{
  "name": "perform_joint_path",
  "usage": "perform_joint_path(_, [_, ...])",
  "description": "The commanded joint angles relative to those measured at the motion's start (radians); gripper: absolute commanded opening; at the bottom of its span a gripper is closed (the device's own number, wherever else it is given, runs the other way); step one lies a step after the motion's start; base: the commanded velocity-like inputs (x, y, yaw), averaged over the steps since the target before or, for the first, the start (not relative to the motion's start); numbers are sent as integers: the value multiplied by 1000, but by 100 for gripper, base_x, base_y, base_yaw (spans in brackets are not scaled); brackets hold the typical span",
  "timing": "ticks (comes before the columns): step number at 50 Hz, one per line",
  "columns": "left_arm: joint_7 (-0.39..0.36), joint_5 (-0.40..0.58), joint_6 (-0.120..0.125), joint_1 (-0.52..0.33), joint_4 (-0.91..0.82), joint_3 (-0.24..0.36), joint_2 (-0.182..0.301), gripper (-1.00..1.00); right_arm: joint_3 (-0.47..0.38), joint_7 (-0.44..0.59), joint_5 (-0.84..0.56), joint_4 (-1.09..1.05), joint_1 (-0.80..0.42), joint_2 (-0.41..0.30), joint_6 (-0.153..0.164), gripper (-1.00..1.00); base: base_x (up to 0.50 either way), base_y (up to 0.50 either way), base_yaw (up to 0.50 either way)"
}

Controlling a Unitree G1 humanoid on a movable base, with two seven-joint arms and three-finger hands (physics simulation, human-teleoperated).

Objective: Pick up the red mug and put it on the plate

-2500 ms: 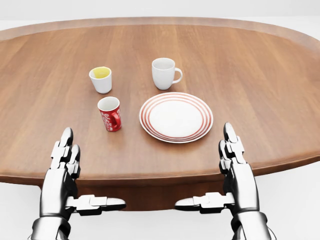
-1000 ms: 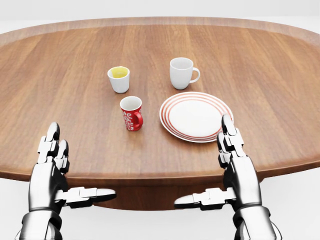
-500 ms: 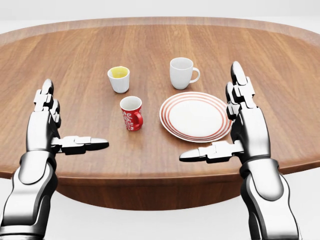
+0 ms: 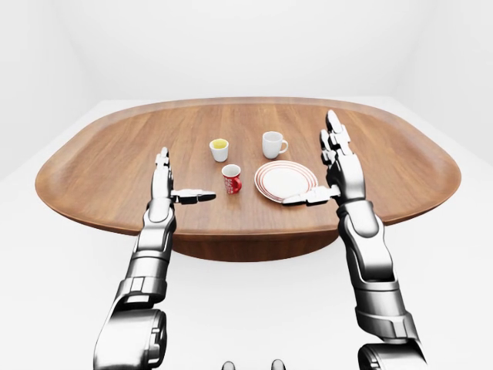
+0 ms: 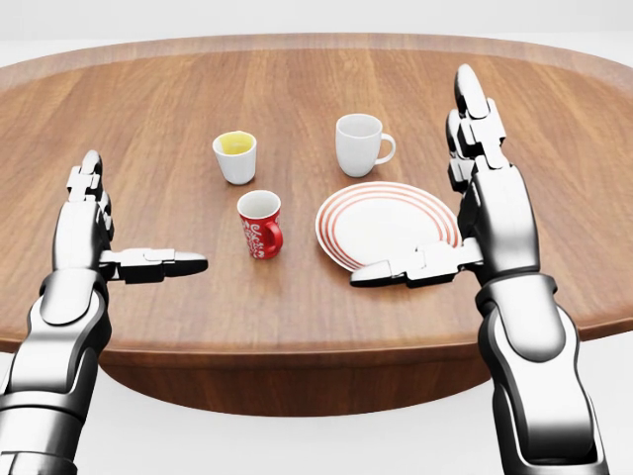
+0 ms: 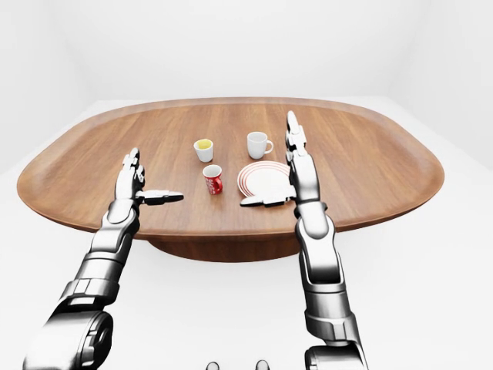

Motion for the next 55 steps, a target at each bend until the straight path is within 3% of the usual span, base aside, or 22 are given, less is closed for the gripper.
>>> perform_joint_path(1, [2, 3, 13, -10, 11, 0, 2, 100, 4, 9, -15, 0, -14, 1, 0, 100, 0, 0, 0])
perform_joint_path(19, [3, 3, 12, -15, 21, 0, 0, 100, 12, 19, -39, 14, -5, 9, 0, 100, 5, 0, 0])
perform_joint_path(55, [2, -4, 16, -15, 2, 4, 8, 100, 23, 23, -59, -2, 1, 19, 0, 100, 24, 0, 0])
